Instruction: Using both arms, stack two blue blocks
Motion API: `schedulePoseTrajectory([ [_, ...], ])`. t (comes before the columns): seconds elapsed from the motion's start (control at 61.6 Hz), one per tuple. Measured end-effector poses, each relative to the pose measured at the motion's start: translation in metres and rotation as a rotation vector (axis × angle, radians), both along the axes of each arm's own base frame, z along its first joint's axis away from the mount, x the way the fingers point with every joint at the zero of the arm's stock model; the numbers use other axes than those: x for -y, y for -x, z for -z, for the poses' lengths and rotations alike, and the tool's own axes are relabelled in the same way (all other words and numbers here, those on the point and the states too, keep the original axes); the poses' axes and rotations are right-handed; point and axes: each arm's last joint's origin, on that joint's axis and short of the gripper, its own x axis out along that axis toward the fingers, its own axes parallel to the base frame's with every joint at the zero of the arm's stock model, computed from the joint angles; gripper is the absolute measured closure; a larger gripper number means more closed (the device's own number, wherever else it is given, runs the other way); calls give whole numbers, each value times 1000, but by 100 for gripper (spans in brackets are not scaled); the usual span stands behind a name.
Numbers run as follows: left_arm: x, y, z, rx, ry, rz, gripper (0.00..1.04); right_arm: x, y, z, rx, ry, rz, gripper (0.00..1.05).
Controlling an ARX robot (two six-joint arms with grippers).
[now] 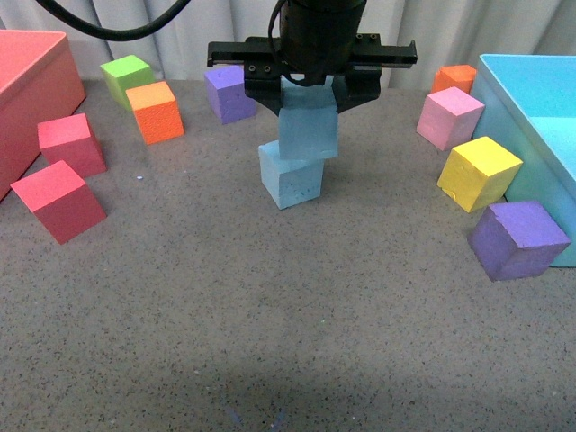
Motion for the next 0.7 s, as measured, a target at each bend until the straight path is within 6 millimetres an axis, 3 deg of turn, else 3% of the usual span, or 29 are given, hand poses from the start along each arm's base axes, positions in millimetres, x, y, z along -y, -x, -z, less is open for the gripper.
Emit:
schedulePoseTrajectory([
  [0.373,3,-9,20,-25,-11,6,58,0,0,0,0,0,0,10],
  [0.698,5,-18,21,-2,-30,9,58,0,0,0,0,0,0,10],
])
